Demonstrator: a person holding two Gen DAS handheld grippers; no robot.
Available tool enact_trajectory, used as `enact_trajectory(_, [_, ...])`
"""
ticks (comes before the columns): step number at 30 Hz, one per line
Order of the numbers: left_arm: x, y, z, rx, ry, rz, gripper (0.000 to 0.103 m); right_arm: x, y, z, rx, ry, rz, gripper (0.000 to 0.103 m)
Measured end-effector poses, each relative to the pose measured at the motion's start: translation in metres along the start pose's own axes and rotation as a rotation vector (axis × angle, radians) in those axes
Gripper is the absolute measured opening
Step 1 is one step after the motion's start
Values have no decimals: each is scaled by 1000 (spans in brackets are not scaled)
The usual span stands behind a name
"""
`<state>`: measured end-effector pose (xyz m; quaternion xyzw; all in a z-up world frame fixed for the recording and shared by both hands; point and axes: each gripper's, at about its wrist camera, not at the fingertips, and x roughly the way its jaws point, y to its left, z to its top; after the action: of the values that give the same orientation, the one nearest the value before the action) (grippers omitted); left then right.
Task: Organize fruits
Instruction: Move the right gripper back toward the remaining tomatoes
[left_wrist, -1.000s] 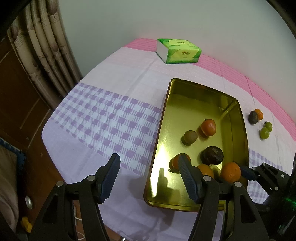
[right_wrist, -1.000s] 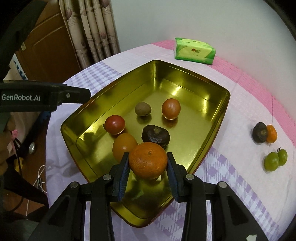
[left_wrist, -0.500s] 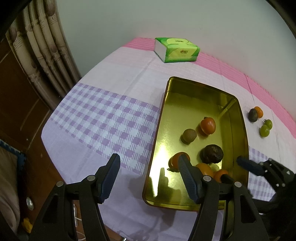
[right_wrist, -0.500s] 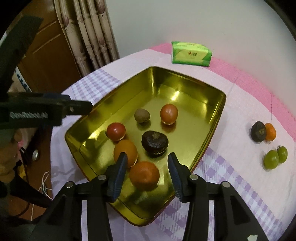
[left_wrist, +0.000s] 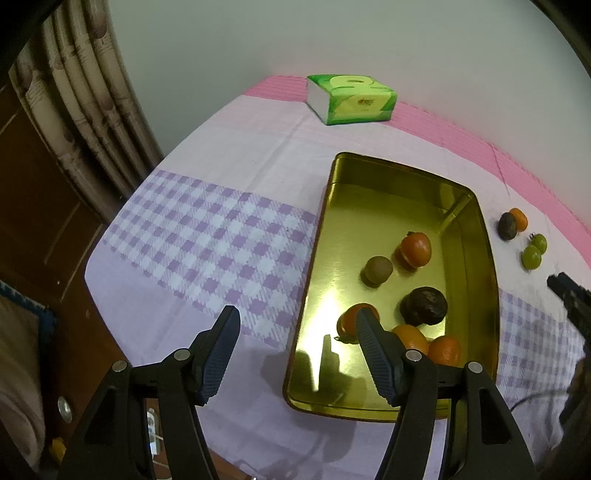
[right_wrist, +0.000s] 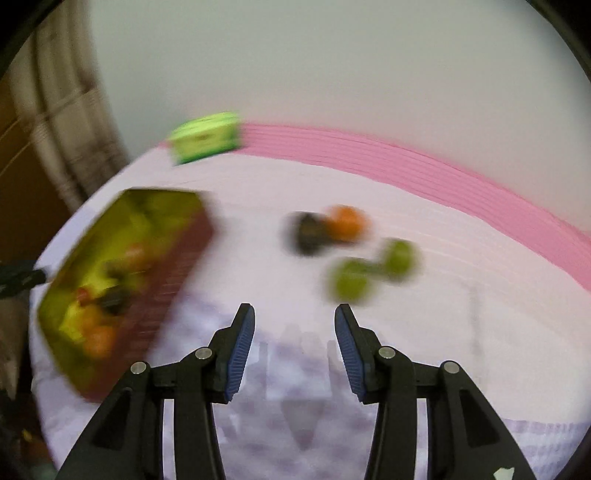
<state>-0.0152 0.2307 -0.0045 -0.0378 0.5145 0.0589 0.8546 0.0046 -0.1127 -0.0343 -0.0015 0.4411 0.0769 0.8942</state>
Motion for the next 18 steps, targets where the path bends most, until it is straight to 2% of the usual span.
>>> enact_trajectory(3, [-3, -7, 1, 24, -15, -18, 66, 12, -31, 1, 38, 9, -52, 43])
enact_trajectory(6, [-7, -18, 2, 45, -26, -38, 66, 29, -47, 6, 44, 21, -64, 43])
enact_trajectory(18, [-5, -113, 15, 214, -6, -132, 66, 72, -51, 26, -36, 12, -17, 42])
